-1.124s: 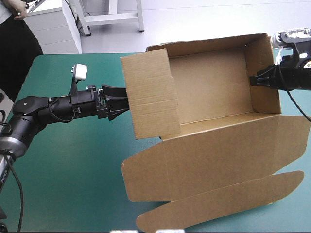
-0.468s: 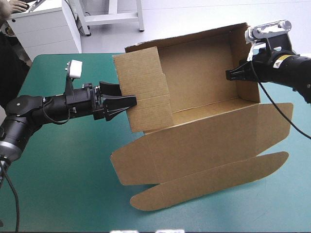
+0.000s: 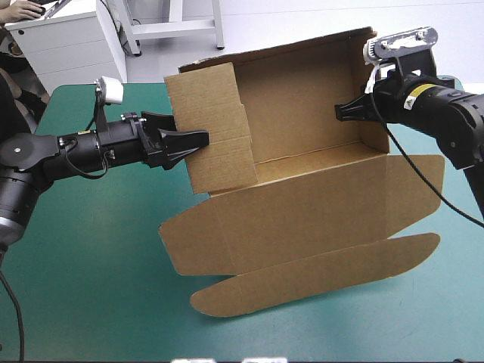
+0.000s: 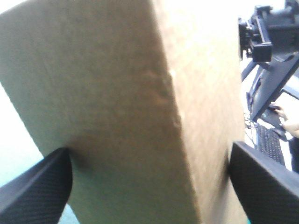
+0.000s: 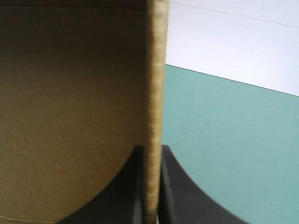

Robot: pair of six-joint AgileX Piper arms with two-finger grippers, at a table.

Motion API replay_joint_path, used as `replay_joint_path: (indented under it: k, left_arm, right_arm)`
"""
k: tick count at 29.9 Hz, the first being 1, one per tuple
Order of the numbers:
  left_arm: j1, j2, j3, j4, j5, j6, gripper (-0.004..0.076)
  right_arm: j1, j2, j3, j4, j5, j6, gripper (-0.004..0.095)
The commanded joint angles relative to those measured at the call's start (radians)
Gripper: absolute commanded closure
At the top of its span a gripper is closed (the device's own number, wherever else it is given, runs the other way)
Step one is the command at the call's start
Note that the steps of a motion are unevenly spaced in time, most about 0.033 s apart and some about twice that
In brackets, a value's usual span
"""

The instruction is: Fold the box

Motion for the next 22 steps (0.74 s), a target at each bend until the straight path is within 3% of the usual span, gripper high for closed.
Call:
replay_joint_path:
  k: [1, 6, 14, 22]
  left_arm:
    - [-0.004, -0.031, -0.100, 0.022, -0.026, -0.101, 0.0076]
    - [-0.057, -0.027, -0.207, 0.242, -0.104, -0.277, 0.0110]
    - [-0.312, -0.008, -0.301, 0.670, -0.294, -0.631, 0.0193]
    - [-0.478, 0.064, -0.365, 1.143, -0.333, -1.051, 0.0248]
  right_arm:
    - [0.008, -0.027, -0.026, -0.005, -0.109, 0.032, 0.0904]
    - [0.008, -0.015, -0.026, -0.005, -0.126, 0.044, 0.0904]
    - [0.008, 0.000, -0.026, -0.009, -0.165, 0.065, 0.0905]
    - [0.008, 0.017, -0.026, -0.009, -0.190, 0.132, 0.0904]
